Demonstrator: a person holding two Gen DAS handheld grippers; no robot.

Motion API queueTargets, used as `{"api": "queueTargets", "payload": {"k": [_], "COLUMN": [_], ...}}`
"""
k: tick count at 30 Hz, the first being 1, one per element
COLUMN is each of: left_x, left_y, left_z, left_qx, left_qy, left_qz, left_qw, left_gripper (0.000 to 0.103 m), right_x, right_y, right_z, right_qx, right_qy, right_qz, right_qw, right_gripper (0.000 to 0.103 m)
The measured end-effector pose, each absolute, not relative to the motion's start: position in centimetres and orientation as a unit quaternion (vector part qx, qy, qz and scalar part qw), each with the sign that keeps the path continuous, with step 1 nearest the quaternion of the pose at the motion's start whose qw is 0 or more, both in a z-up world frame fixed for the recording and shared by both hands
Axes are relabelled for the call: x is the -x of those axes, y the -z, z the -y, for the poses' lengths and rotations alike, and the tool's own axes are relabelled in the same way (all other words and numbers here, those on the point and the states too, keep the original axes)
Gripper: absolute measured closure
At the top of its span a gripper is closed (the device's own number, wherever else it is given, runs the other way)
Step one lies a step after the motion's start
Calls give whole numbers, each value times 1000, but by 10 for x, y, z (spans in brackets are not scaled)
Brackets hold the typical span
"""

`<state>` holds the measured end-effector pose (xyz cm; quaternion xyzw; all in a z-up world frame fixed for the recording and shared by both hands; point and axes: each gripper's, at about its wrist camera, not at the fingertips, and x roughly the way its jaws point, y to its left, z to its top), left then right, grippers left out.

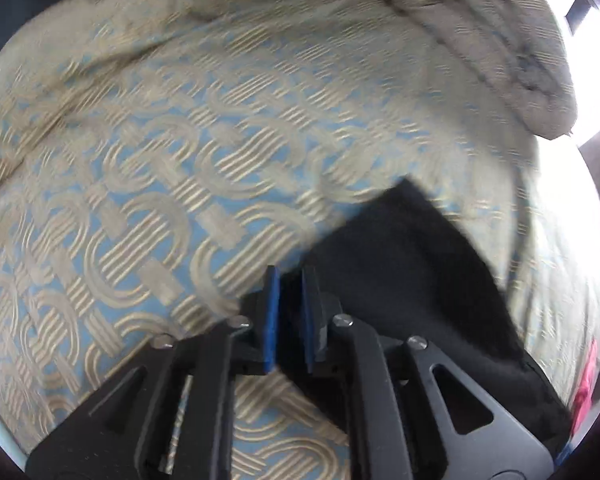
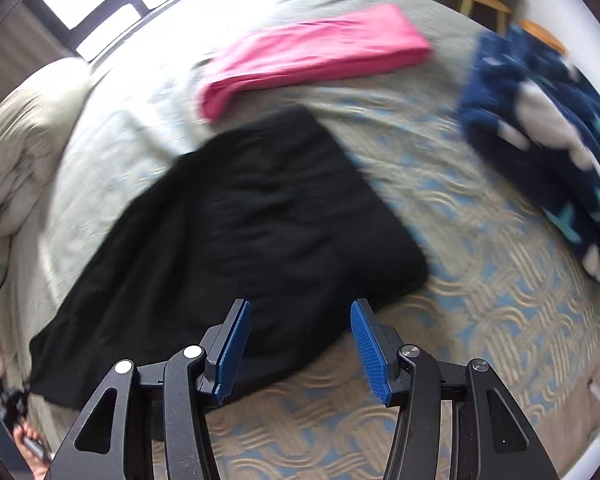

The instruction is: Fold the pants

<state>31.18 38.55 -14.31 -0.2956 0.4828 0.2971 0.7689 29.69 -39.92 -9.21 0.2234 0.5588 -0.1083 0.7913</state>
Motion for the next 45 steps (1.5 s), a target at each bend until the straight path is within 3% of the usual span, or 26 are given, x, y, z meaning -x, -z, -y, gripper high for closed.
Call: {"api": "queueTargets", "payload": {"k": [4,8,11,14,19,23,38,41,45], "left_x": [-291,-273,-265,-254,-240,-242,-259,-247,-232], "left_y": [132,104,95,99,122,139,139,137,130], "left_z": [-376,-325,-244,-139,13,80,132,145,145], "left_qx": [320,274,238,186,77,46,50,11,-15], "left_qy": [-295,-251,-92,83,246,289,302,302,313], "left_qz": [-460,-453,-484,-517,-551,-577,-556,-549,-543], "left_qw": [774,810,837,832,794,763,773,780,779], "left_gripper": [79,77,75,56,55,55,51,50,50], "right_x": [-283,-277,-277,-277,-273,-261,-250,-254,-258], "right_y": [96,100,108,115,120,122,128,128,136], "right_z": [410,415,419,423,435,449,467,473,481], "right_qx": [-230,-214,-221,-221,-216,-232,-266,-284,-319], "right_qy": [104,108,102,99,87,80,36,34,24], "right_qz": [-559,-560,-560,-560,-555,-544,-514,-502,-490], "right_qw": [790,793,792,792,799,803,815,817,811], "right_gripper": [50,50,50,50,49,45,43,32,26]}}
